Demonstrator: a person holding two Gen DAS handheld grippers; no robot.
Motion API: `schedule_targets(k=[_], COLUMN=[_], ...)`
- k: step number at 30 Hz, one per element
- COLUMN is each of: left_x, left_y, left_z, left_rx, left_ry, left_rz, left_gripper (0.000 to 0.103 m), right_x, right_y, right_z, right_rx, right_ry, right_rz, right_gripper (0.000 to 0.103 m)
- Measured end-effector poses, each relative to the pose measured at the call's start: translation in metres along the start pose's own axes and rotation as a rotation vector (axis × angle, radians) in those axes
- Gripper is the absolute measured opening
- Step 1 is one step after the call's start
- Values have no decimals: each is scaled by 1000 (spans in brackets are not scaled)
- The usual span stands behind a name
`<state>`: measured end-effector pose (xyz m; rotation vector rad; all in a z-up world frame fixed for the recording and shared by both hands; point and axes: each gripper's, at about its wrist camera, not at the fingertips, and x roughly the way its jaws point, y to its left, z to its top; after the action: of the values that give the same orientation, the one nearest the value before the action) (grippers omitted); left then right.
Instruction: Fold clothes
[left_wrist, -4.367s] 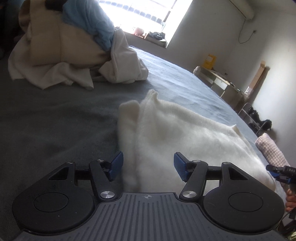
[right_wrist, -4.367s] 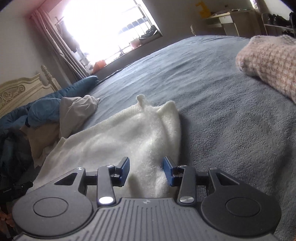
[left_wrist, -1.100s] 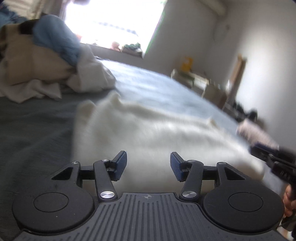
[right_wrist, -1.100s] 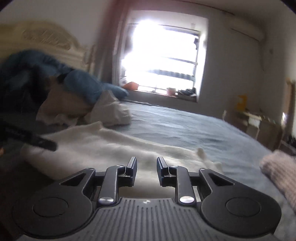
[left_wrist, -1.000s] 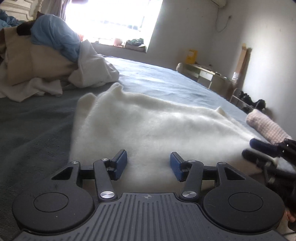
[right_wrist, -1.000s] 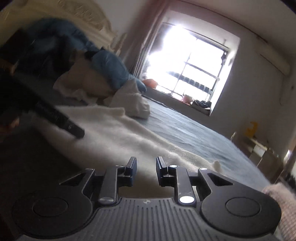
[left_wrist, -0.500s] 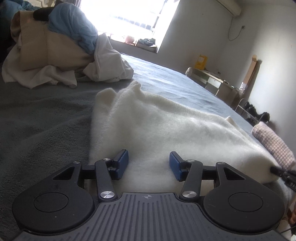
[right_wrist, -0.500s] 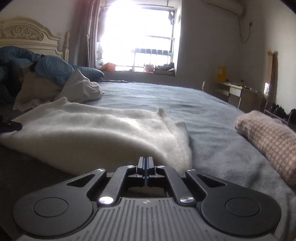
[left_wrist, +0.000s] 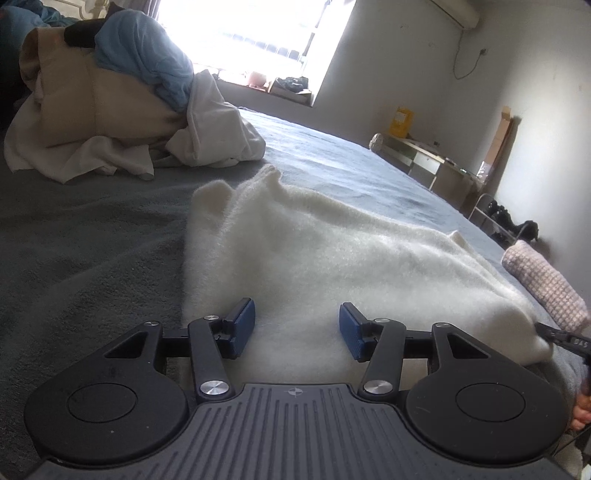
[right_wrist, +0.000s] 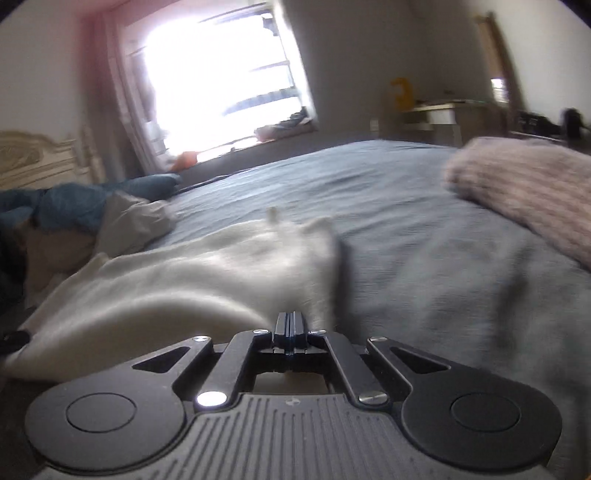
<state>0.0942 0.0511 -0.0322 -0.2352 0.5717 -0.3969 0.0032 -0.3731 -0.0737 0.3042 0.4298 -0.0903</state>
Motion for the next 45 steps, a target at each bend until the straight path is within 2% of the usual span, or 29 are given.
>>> schedule_targets(k=[1, 2, 3, 5, 7, 11, 12, 13, 17, 18, 20, 22, 25, 28, 29, 31, 32, 33, 35, 38, 39, 40, 42, 43, 45], left_x=[0, 0, -1, -2, -2, -3, -3, -3, -6, -7, -7, -5, -3, -3, -4, -4, -4, -4, -4, -2, -2, -2, -3, -4, -5], left_y=[-1, -2, -4, -9, -15, -22, -23, -22, -12, -10, -5, -3, -1, 1, 2, 5, 7, 9, 12, 16, 17, 19, 21, 23, 25], left_z=[0, 1, 2, 4, 5, 6, 6, 6, 6, 5, 5, 4, 3, 3, 3, 2, 1, 0, -2, -4, -5, -6, -7, -8, -10], left_rx=[1, 1, 4, 16, 44, 89, 97, 103, 94, 94, 94, 92, 93, 92, 84, 84, 84, 84, 86, 88, 89, 88, 93, 96, 98], left_ry=[0, -1, -4, -10, -12, -17, -16, -14, -9, -11, -13, -15, -23, -30, -33, -40, -43, -46, -54, -69, -74, -78, -87, -92, -101], left_rz=[2, 5, 7, 12, 21, 33, 42, 49, 40, 38, 28, 23, 19, 9, 0, -18, -27, -36, -54, -80, -87, -95, -110, -118, -133], left_gripper=[52, 52, 53, 54, 54, 55, 56, 56, 56, 56, 56, 56, 56, 56, 56, 56, 56, 56, 56, 56, 56, 56, 57, 57, 57], right_x=[-8, -15, -20, -22, -10, 31, 43, 55, 71, 68, 63, 60, 75, 119, 129, 150, 149, 146, 142, 148, 155, 166, 197, 217, 233], right_y=[-9, -14, -17, -3, 33, 100, 102, 105, 59, 54, 51, 60, 97, 107, 93, 66, 62, 69, 82, 119, 133, 142, 147, 142, 131], right_z=[2, 6, 10, 18, 22, 13, 10, 7, 29, 37, 48, 57, 53, 49, 58, 77, 86, 90, 99, 91, 85, 81, 76, 79, 92], right_rx=[30, 70, 117, 115, 2, -246, -294, -342, -127, -111, -115, -108, -263, -338, -243, -54, -29, -59, -119, -176, -225, -268, -296, -266, -125], right_ry=[-11, -28, -52, -83, -79, 13, 40, 67, 132, 125, 117, 132, 212, 306, 322, 350, 318, 299, 261, 363, 391, 413, 450, 454, 435], right_rz=[-43, -62, -34, 39, 112, 223, 194, 165, 177, 99, 59, 155, 253, 162, 158, 148, 114, 93, 52, 230, 254, 247, 173, 127, 105], right_gripper=[6, 6, 6, 6, 6, 6, 1, 0, 0, 7, 7, 7, 8, 6, 2, 0, 0, 6, 8, 8, 9, 9, 8, 6, 5])
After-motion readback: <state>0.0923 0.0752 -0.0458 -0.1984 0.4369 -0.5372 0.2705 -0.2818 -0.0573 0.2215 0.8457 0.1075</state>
